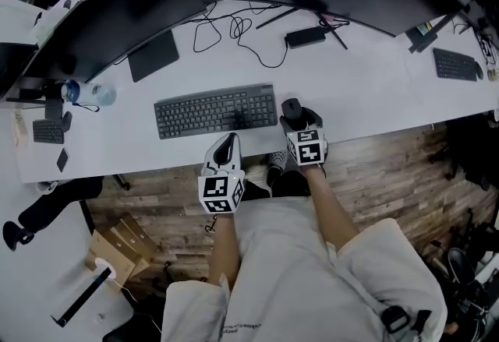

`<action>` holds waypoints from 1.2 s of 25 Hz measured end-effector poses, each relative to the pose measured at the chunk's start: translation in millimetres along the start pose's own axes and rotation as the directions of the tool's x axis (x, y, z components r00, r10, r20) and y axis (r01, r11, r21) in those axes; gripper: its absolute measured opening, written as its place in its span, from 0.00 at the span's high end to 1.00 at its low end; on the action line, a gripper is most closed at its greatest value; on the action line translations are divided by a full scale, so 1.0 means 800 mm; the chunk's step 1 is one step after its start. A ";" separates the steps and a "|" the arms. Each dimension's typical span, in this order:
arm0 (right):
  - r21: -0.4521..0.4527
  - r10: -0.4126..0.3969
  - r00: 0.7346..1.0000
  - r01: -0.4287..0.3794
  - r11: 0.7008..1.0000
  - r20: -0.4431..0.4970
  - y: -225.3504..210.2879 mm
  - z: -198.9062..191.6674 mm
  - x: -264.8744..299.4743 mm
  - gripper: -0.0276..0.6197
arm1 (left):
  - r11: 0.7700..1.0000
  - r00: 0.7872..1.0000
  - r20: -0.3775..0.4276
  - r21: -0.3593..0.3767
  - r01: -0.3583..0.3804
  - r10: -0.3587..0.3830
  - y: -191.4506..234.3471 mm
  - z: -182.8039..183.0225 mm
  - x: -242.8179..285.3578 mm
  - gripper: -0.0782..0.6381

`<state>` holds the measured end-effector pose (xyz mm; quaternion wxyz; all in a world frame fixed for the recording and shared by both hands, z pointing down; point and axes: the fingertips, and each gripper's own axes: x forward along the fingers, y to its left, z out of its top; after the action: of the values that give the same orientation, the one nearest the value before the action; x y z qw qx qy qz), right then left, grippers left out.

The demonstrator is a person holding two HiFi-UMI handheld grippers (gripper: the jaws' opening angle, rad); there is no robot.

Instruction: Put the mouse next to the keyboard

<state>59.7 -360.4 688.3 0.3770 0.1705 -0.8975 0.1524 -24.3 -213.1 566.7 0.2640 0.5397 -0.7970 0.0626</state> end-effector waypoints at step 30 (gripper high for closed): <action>0.034 -0.125 0.988 0.129 0.991 -0.094 -0.027 0.002 0.071 0.46 | 0.996 0.994 0.070 0.003 -0.090 0.089 0.054 0.026 -0.021 0.86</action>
<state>30.7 -391.0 732.0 0.4233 0.2277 -0.8633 0.1536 -65.4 -189.7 548.8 0.2311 0.5061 -0.8289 0.0579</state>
